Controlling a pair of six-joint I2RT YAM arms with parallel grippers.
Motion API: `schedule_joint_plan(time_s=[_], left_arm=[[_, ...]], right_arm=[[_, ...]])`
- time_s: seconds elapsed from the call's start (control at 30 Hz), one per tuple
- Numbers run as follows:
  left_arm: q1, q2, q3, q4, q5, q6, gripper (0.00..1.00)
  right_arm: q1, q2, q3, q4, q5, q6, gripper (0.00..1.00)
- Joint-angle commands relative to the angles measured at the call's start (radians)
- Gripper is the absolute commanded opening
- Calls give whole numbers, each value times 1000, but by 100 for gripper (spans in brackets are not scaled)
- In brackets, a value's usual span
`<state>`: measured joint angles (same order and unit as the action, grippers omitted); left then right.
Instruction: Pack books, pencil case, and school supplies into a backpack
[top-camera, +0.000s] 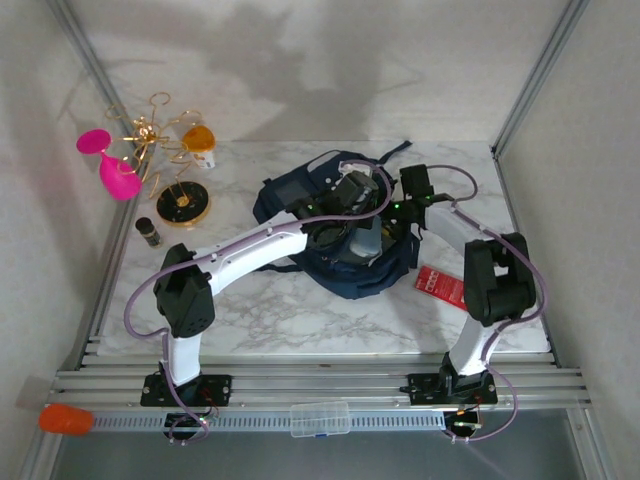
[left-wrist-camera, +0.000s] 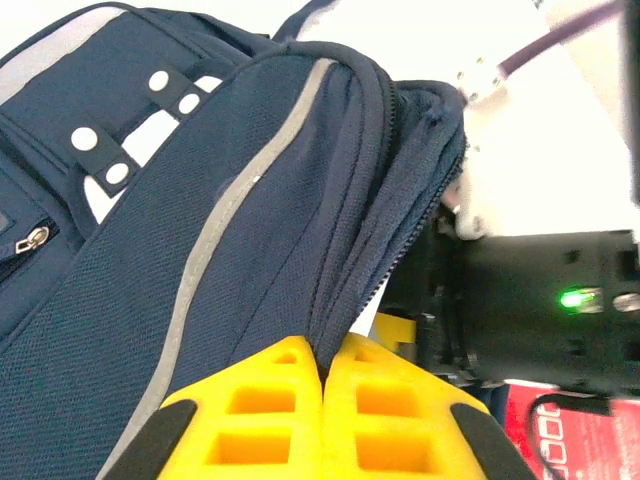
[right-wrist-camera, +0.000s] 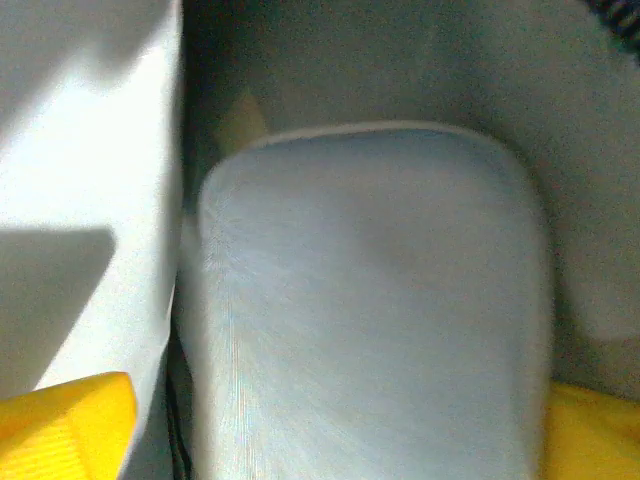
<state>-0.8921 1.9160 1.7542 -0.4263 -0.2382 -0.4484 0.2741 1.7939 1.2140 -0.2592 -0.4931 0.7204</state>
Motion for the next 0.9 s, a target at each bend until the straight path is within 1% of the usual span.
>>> schedule_joint_plan(time_s=[0.0,0.1,0.13,0.17,0.23,0.27,0.33,0.37,0.4,0.43,0.47,0.53,0.6,0.63,0.7,0.77,0.8,0.83,0.87], left_arm=[[9,-52,53,53,-43,-111,0],[16,-64,34,80,-26,-111,0],[19,-61,36,78,-16,-109,0],[21,-60,39,70,-12,-110,0],[20,-61,36,67,-8,-109,0],[21,-61,34,67,-2,-110,0],[21,-58,39,66,10,-110,0],[21,-57,40,62,13,-111,0],[21,-57,41,61,15,-114,0],[21,-57,41,60,20,-120,0],[21,-58,41,61,23,-127,0],[19,-60,39,62,30,-156,0],[15,-63,35,70,40,-190,0],[13,-62,33,81,53,-202,0],[11,-52,35,92,50,-216,0],[19,-38,42,80,22,-230,0],[27,-33,46,69,15,-240,0],[34,-34,43,68,16,-244,0],[40,-36,34,77,20,-246,0]], right_arm=[[11,-49,-33,135,-48,76,99],[0,-89,-70,91,-89,27,99],[-7,-113,-107,105,-94,31,97],[-16,-140,-155,138,-104,42,93],[-21,-160,-212,160,-102,45,82],[-21,-153,-220,144,-106,31,77],[-15,-136,-234,136,-121,26,69],[-8,-132,-242,148,-119,31,63],[3,-131,-250,166,-109,43,55],[13,-124,-257,206,-113,67,45],[20,-115,-257,248,-120,95,39],[34,-88,-247,373,-115,182,33],[52,-53,-222,462,-40,258,26],[68,-31,-220,540,-11,311,22],[108,10,-217,683,16,389,28],[132,25,-187,678,83,395,28],[132,8,-213,701,109,419,30],[123,-19,-259,755,117,433,34],[113,-58,-313,796,121,428,41]])
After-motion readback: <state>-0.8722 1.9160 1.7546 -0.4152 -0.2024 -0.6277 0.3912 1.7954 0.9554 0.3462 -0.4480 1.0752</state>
